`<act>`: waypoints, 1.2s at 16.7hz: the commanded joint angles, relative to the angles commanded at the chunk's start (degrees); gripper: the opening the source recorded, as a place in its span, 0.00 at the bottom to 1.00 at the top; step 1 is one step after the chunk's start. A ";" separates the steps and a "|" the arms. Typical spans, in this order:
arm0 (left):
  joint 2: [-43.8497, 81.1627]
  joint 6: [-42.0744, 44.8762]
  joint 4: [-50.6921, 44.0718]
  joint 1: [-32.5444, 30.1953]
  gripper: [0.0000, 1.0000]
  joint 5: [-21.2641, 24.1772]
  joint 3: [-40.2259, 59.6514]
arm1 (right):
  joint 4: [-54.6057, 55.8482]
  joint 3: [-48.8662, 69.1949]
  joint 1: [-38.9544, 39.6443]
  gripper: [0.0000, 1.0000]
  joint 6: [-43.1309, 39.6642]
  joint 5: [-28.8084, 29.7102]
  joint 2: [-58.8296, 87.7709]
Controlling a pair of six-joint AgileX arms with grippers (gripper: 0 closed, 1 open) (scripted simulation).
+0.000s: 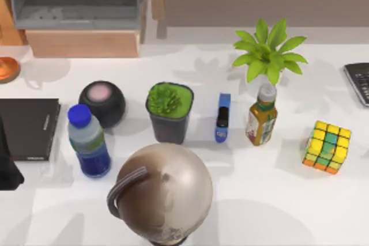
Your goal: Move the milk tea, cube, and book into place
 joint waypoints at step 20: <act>0.00 0.00 0.00 0.00 1.00 0.00 0.00 | -29.61 18.75 14.45 1.00 5.43 2.49 -8.40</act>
